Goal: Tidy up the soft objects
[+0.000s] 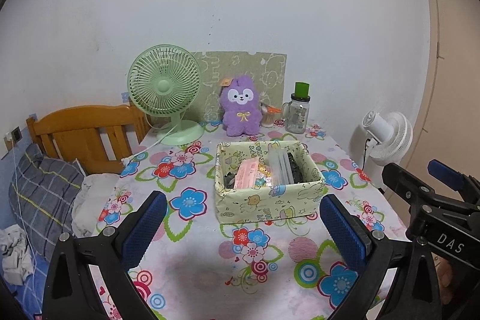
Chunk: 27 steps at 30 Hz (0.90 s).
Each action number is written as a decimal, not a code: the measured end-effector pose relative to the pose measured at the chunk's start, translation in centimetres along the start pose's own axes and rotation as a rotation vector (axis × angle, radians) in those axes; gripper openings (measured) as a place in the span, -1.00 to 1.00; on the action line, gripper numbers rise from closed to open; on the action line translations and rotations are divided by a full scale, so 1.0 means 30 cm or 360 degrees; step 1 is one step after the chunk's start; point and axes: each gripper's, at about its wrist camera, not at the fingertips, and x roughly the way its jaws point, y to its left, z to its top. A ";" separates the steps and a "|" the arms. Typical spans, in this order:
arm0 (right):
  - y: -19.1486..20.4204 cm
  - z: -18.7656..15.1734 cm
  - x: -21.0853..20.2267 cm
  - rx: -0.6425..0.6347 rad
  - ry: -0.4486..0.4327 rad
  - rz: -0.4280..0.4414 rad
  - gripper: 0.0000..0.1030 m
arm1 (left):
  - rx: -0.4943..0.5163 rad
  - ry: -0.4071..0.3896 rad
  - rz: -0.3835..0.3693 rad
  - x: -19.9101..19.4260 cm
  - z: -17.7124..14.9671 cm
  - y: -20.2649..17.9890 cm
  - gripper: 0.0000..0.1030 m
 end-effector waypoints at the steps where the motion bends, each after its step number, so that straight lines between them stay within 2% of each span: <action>1: 0.003 0.000 -0.001 -0.0005 -0.0003 -0.0005 0.92 | -0.0001 0.0000 0.0001 0.000 0.000 0.000 0.99; 27: 0.014 0.015 -0.031 -0.0007 -0.0033 -0.0034 0.92 | 0.0012 -0.0033 -0.0006 -0.015 0.008 0.003 0.99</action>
